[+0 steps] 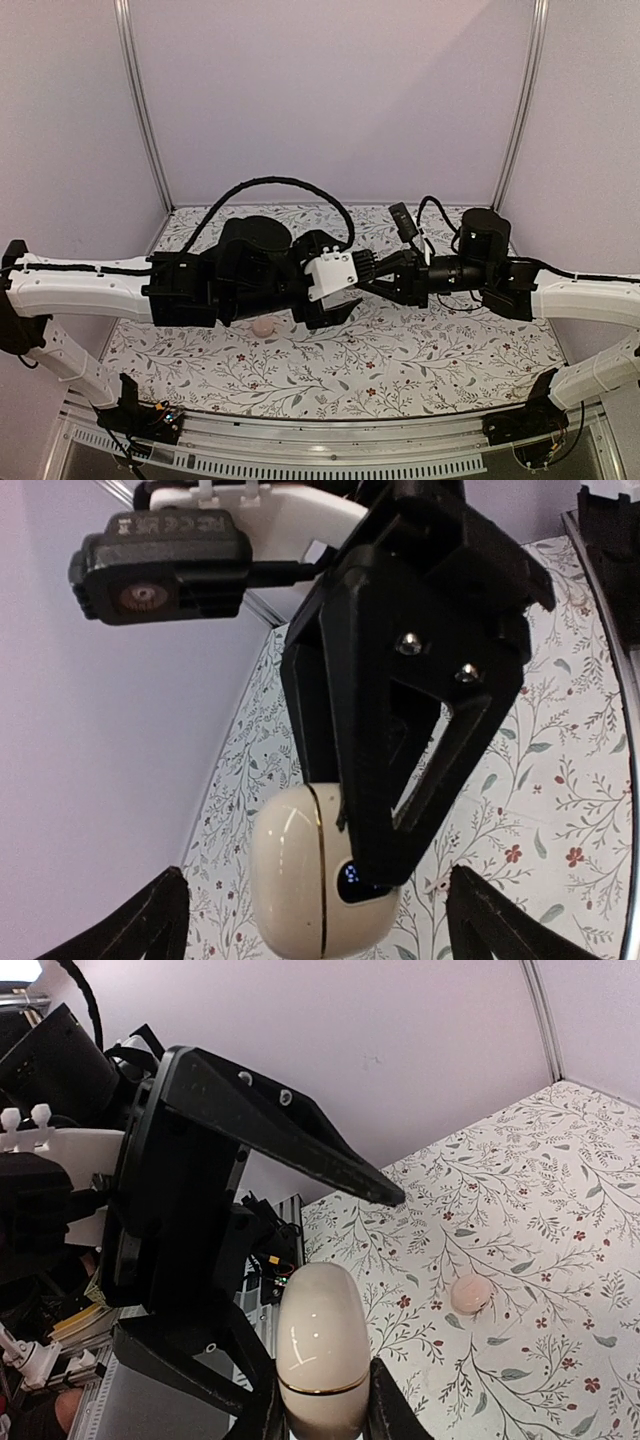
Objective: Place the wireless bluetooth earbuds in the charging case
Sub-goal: Pass from the right arm to the left
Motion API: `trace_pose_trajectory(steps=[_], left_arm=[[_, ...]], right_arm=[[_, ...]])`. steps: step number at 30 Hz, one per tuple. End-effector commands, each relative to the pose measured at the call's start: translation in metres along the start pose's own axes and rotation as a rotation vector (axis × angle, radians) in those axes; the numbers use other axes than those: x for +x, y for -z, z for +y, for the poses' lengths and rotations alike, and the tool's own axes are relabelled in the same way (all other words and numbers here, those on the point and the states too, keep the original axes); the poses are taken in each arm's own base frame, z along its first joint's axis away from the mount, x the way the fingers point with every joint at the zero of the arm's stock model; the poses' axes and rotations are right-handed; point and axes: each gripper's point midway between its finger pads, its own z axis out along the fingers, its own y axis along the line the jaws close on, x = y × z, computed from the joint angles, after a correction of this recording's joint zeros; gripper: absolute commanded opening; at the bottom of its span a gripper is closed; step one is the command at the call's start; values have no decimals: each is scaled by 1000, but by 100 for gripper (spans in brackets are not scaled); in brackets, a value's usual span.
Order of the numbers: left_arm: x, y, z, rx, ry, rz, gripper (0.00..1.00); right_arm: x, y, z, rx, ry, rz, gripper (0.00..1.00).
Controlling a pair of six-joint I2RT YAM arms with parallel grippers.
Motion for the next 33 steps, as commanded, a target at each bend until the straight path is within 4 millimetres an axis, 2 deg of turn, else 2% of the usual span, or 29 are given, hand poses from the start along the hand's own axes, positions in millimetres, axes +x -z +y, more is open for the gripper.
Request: trace_pose_trajectory(steps=[1,7,14,20,27,29,32,33], left_arm=[[-15,-2,10,-45,-54,-9,86],[-15,-8,3,-13,-81,3,75],[-7,-15,-7,25,-90,32,71],[-5,-16,-7,21,-97,43,56],[-3,-17,-2,-11,-100,55,45],[-3,-17,0,-20,-97,52,42],[-3,-17,2,-20,-81,45,40],[-2,-17,3,-15,-71,43,39]], right_arm=[[-8,-3,2,-19,-45,-2,21],[-5,-3,-2,-11,-73,3,21],[-7,-2,-3,-12,-85,-1,21],[-7,-2,-2,-18,-92,1,21],[-7,-2,-3,-20,-97,1,22],[-8,-2,-3,-16,-99,-1,25],[-9,0,-6,-6,-104,-7,36],[-11,2,-8,0,-104,-13,43]])
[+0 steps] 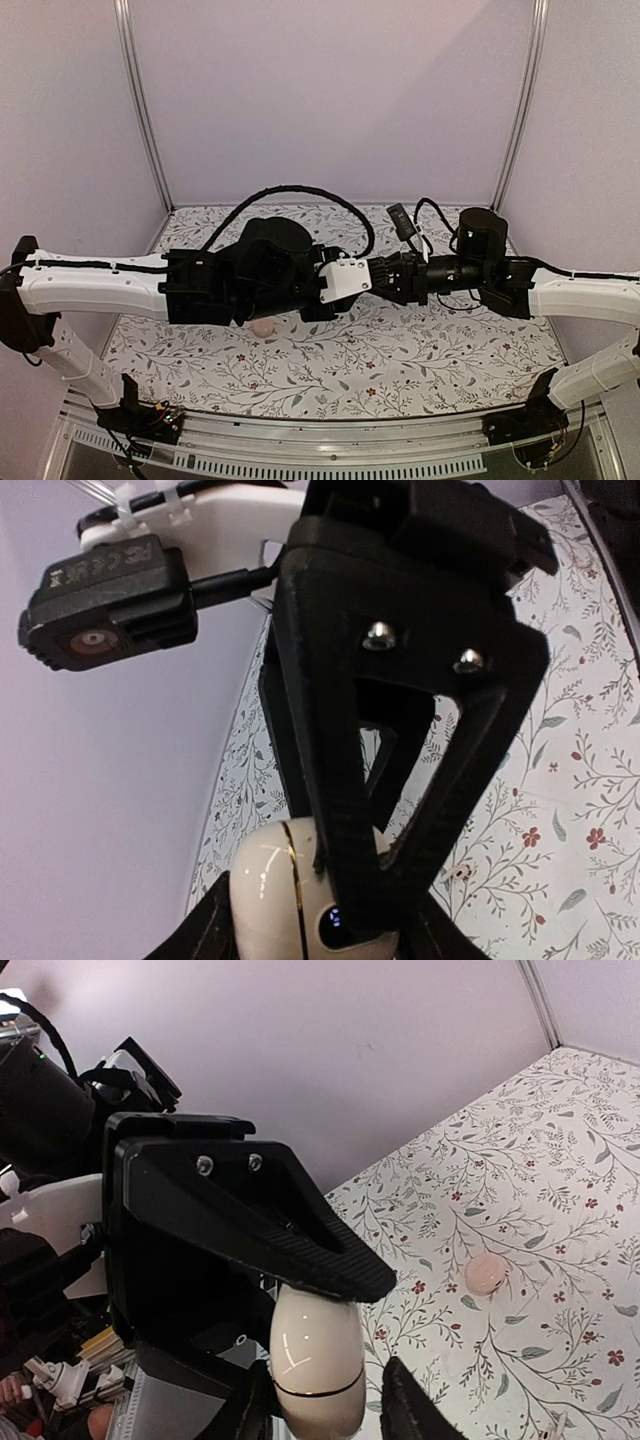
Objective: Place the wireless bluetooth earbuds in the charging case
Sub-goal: Pass from the right arm to the left, then place the charging case with the earbuds at the center of the board.
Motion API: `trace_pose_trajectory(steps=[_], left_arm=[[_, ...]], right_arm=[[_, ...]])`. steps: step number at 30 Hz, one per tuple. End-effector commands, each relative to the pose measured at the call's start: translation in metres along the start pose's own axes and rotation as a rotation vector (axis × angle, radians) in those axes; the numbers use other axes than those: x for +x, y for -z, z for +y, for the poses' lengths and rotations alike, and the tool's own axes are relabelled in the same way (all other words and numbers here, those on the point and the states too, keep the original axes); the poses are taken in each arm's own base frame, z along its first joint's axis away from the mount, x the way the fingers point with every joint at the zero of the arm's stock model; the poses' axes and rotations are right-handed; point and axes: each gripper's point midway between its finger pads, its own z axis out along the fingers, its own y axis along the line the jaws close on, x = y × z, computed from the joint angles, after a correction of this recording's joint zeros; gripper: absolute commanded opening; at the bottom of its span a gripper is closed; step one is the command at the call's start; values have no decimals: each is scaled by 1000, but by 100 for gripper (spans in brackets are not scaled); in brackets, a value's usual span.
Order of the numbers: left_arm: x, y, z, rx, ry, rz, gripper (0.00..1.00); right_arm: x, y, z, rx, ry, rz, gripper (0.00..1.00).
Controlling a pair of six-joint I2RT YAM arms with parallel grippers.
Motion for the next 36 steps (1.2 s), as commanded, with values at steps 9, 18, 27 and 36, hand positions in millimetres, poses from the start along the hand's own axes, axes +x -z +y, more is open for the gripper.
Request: trace_pose_trajectory(steps=[9,18,27,36], left_arm=[[23,-4,44,4,253,-61,36],[158,-53,137,-70,754,84,37],[299,-104,164,-120,1088,307,36],[367,-141,153,-96,1178,468,35]], right_arm=[[-51,50,-36,193,31,-163,94],[-75,122,-69,529,39,-376,99],[-53,134,-81,617,5,-350,99],[-41,137,-91,651,-12,-334,99]])
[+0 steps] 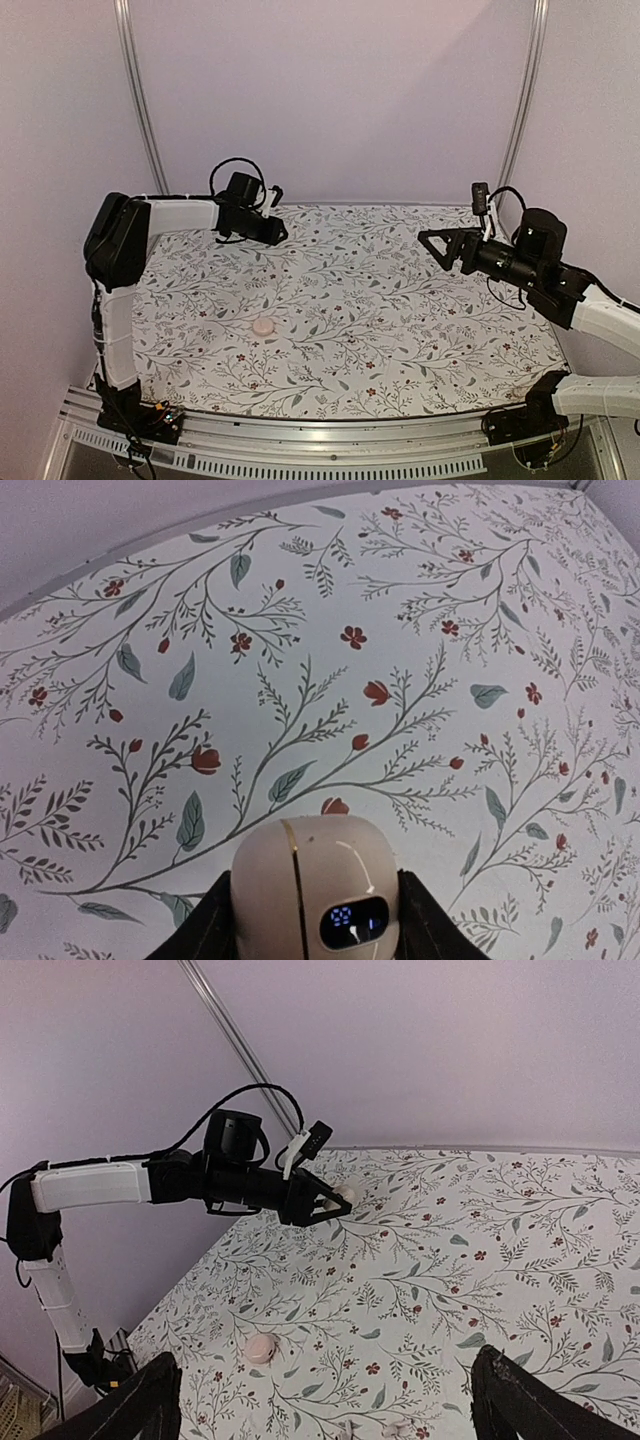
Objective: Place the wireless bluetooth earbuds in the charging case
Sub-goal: Place the charging case with the earbuds at the center of the board.
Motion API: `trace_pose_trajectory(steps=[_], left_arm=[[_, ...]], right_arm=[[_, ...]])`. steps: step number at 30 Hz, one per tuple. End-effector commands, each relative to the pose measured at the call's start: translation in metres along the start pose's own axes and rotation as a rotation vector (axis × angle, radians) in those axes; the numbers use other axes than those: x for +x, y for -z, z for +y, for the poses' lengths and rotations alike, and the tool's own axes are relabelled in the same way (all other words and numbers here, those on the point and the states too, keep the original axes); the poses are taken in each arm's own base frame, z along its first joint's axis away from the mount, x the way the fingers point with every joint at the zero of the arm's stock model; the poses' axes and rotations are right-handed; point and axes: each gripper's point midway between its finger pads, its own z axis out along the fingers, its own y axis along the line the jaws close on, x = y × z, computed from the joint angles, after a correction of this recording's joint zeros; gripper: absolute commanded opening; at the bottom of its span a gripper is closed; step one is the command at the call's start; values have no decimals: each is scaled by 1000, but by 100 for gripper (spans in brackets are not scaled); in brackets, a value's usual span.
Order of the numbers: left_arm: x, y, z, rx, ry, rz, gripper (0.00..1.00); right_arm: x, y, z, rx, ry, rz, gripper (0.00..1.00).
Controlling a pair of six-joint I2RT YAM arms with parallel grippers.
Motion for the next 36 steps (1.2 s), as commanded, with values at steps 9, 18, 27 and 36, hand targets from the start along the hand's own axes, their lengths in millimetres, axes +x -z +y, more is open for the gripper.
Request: trace_pose_trajectory(steps=[9,18,27,36], left_arm=[[21,-43,24,-3,84,128,36],[35,-59,31,-9,101,181,40],[47,-64,37,-29,95,223,57],[-38,16,29,-68,65,24,100]], right_arm=[[13,4,-6,6,33,9,99],[25,-6,-8,1,22,88,99],[23,-5,-2,-29,45,88,99],[25,-6,3,-59,48,103,99]])
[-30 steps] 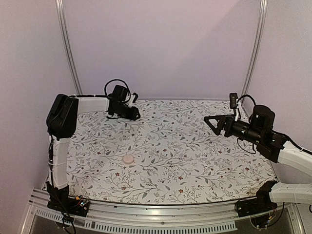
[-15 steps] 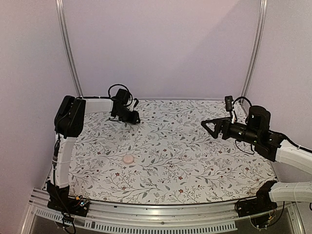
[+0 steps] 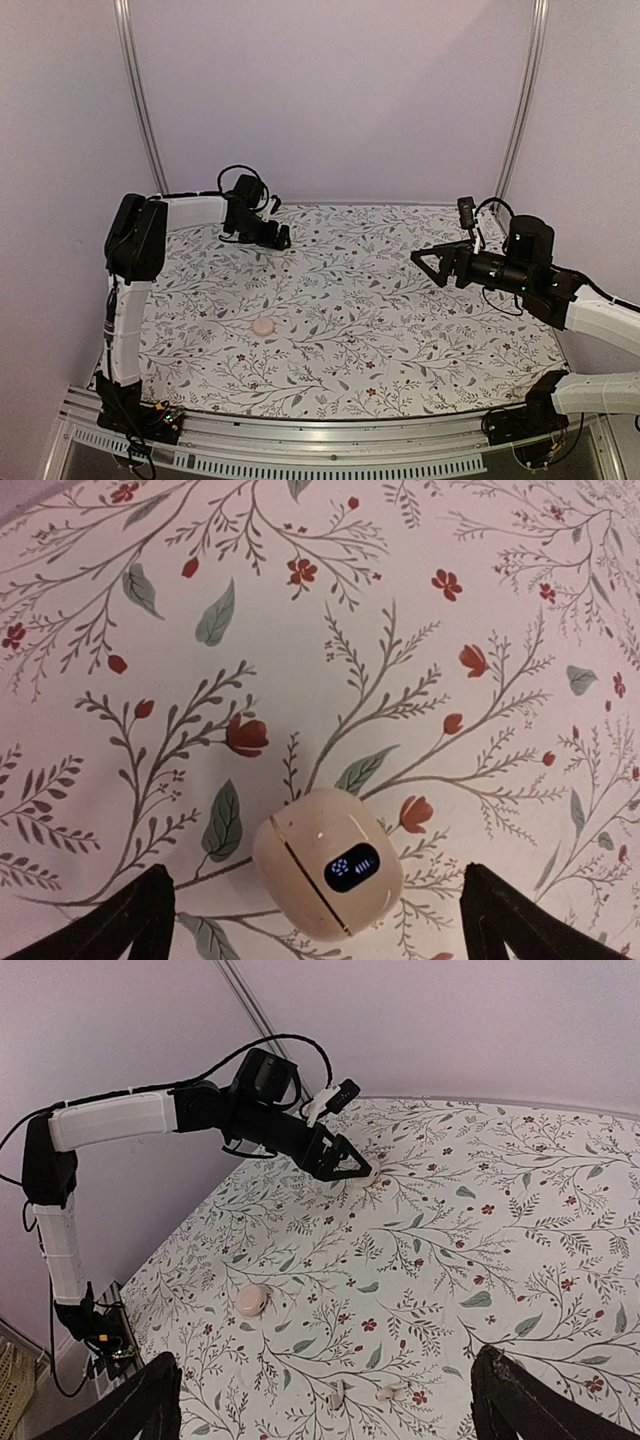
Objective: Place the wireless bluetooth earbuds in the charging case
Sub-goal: Place the charging case with the earbuds at the center of the board, then pick up the charging case from the center of the board.
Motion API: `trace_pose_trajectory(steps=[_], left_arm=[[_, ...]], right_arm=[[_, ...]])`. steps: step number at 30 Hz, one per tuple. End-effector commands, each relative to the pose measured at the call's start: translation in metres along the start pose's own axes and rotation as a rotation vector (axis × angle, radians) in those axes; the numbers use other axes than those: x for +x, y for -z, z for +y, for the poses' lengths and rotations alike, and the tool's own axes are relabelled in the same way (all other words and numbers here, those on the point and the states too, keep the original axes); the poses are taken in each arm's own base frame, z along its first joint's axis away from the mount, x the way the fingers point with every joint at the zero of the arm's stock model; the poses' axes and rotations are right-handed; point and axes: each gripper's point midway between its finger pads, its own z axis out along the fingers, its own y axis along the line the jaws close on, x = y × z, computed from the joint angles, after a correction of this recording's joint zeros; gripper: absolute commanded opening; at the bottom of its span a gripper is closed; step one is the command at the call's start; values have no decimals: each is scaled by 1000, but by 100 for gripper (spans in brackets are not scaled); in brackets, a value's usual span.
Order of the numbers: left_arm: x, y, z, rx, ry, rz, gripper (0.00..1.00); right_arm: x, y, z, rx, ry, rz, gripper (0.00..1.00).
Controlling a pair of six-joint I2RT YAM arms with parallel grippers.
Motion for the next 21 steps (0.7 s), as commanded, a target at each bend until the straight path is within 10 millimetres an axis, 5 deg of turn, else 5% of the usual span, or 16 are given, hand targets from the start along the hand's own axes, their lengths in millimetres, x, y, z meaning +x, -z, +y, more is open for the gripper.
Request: trace_pose_trajectory(steps=[1,6,11,16,21], left_arm=[[-63,93,-4,-30,-12,-196,100],[-70,167,-19,17,20,-352,100],[-16,189,-43,150,44,-282,100],[62,199,-79,211,7,-208,100],[127,209,-85,126,123,-198,100]], right_arm=[[-11,1,11,-43,29,-15,99],[-7,-4,14,-74,34,15,99],[-3,-7,20,-109,46,48,99],[4,-6,28,-167,61,86,99],[12,-10,29,-186,47,121,99]])
